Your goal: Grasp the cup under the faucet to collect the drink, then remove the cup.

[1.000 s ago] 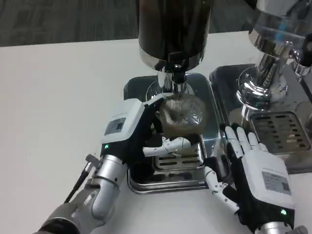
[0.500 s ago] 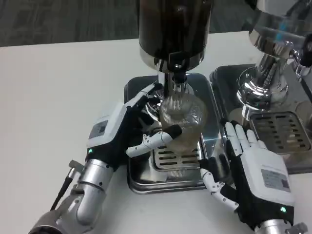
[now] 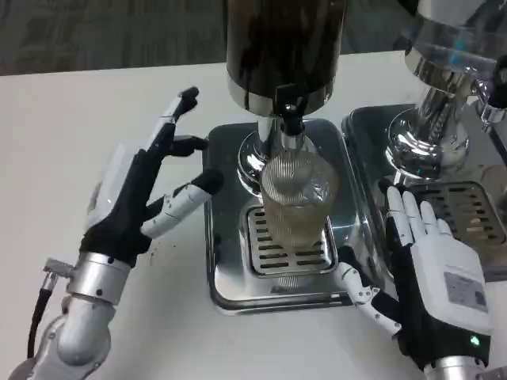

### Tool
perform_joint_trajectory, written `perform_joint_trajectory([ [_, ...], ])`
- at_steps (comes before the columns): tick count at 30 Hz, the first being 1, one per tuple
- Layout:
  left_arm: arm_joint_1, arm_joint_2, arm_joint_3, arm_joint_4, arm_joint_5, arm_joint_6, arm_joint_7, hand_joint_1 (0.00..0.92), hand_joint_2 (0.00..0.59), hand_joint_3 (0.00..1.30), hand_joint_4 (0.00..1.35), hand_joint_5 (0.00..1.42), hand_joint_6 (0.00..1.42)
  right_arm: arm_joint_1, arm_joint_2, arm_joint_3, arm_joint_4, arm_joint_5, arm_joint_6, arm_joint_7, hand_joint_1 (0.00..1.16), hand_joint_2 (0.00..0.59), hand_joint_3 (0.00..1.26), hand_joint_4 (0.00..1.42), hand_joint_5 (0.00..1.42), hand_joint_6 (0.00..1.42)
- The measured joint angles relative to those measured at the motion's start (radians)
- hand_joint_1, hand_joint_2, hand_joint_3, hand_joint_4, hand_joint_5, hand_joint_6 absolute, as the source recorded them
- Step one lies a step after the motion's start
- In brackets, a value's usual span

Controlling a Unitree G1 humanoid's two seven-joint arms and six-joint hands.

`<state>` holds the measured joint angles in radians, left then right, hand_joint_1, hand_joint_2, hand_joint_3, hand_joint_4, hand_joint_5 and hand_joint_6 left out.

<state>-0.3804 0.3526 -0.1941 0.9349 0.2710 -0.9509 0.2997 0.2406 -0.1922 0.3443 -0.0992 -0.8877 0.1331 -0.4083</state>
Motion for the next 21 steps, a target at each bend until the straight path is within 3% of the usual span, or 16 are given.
perform_joint_trajectory([
  [3, 0.021, 0.003, 0.037, -0.067, -0.103, -0.011, -0.119, 0.000, 0.056, 0.00, 0.00, 0.02, 0.03, -0.003, 0.001, -0.001, 0.015, 0.012, -0.007, 0.000, 0.23, 0.394, 0.00, 0.00, 0.00, 0.05],
  [8, 0.048, 0.014, 0.077, -0.225, -0.366, 0.005, -0.436, 0.000, 0.060, 0.00, 0.00, 0.01, 0.01, -0.003, 0.017, -0.001, 0.022, 0.023, -0.009, -0.002, 0.22, 0.390, 0.00, 0.00, 0.00, 0.05],
  [11, 0.068, 0.012, 0.095, -0.287, -0.449, 0.033, -0.547, 0.000, 0.068, 0.00, 0.00, 0.00, 0.00, -0.001, 0.023, -0.001, 0.023, 0.023, -0.009, -0.003, 0.22, 0.388, 0.00, 0.00, 0.00, 0.05],
  [21, 0.099, -0.024, 0.130, -0.457, -0.576, 0.154, -0.779, 0.000, 0.070, 0.00, 0.00, 0.00, 0.00, 0.001, 0.024, -0.002, 0.028, 0.023, -0.009, -0.003, 0.22, 0.387, 0.00, 0.00, 0.00, 0.06],
])
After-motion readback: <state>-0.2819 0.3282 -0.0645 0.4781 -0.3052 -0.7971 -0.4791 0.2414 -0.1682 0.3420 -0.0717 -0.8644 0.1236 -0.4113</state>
